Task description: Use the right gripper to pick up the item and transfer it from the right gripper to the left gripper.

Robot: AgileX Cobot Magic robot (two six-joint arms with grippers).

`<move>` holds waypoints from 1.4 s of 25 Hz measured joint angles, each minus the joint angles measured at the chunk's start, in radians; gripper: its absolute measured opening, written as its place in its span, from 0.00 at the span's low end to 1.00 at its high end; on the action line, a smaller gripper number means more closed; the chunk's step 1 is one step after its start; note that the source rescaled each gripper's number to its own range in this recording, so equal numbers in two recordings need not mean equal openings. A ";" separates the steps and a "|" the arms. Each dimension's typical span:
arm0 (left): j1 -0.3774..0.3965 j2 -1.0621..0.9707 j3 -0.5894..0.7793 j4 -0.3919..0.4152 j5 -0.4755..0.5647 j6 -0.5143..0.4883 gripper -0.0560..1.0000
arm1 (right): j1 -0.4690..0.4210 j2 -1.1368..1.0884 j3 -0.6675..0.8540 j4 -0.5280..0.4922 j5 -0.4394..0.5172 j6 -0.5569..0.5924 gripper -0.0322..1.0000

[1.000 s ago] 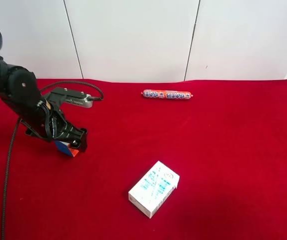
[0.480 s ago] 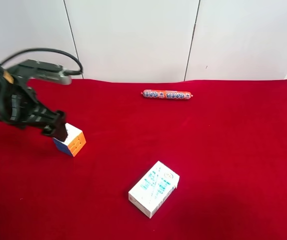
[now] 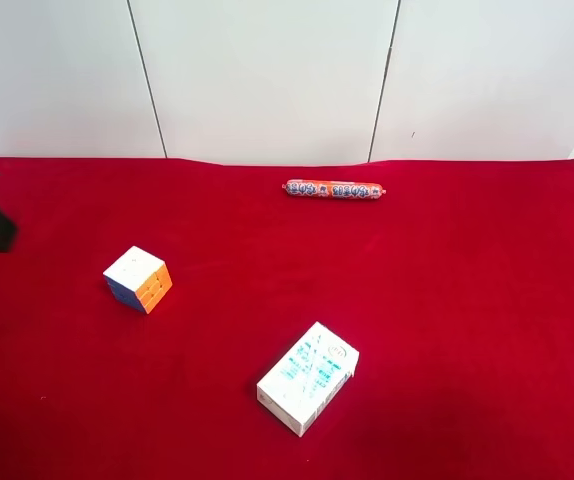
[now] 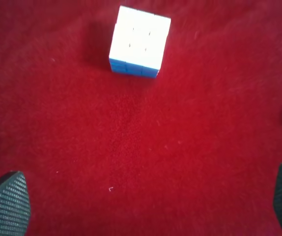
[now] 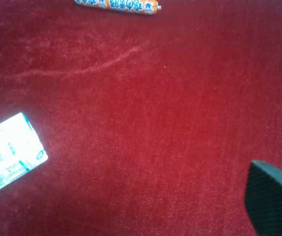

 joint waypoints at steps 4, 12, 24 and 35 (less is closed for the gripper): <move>0.000 -0.192 0.076 0.002 0.052 0.000 1.00 | 0.000 0.000 0.000 0.000 0.000 0.000 1.00; 0.000 -0.555 0.271 0.002 0.086 0.000 1.00 | 0.000 0.000 0.000 0.000 0.000 0.000 1.00; 0.000 -0.857 0.348 0.003 0.043 0.086 1.00 | 0.000 0.000 0.000 0.000 0.000 0.000 1.00; 0.000 -0.849 0.357 0.003 0.026 0.087 1.00 | 0.000 0.000 0.000 0.000 0.000 0.000 1.00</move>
